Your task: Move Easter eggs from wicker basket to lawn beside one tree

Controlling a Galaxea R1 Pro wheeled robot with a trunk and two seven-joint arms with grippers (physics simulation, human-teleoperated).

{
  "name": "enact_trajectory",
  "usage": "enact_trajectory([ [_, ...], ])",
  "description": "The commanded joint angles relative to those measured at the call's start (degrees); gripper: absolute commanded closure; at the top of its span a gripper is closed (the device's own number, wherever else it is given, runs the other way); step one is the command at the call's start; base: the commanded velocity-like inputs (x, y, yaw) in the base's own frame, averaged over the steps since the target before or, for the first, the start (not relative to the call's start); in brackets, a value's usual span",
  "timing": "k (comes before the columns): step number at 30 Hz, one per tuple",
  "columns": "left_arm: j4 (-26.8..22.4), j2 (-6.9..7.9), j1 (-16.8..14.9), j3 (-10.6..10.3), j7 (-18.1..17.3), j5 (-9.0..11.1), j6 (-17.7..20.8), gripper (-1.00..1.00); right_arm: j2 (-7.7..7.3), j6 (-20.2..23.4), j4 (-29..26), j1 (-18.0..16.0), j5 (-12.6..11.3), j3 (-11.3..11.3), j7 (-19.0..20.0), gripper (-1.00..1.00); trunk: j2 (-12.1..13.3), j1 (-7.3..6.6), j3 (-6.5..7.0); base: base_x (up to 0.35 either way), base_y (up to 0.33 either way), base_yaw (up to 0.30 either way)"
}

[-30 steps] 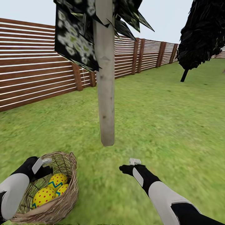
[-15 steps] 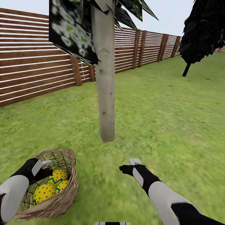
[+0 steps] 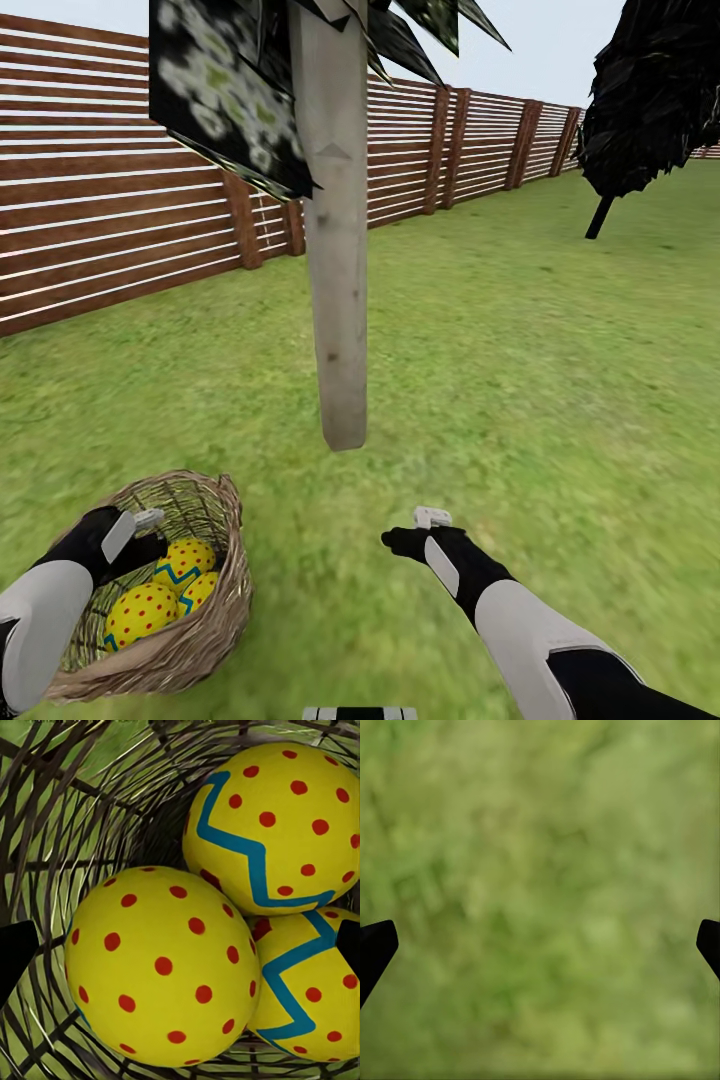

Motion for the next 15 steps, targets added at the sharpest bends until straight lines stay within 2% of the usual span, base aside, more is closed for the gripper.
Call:
enact_trajectory([
  [1,-0.08,-0.01,-0.01,0.10,0.42,0.61,0.17,-1.00,0.00,0.28,-0.11,0.01,-0.39,0.03,-0.04,-1.00,-0.03,0.01,-0.27,0.000,0.000,0.000],
  [8,-0.08,0.00,-0.01,0.10,0.41,0.59,0.12,-1.00,0.00,0.28,-0.11,0.02,-0.38,0.02,-0.04,-1.00,-0.13,0.19,-1.82,0.000,0.000,0.000],
  [15,-0.08,0.08,0.18,0.10,0.69,0.53,0.09,-1.00,0.00,0.30,-0.07,0.02,-0.41,0.10,-0.04,-1.00,-0.13,0.19,-1.82,0.000,0.000,0.000],
])
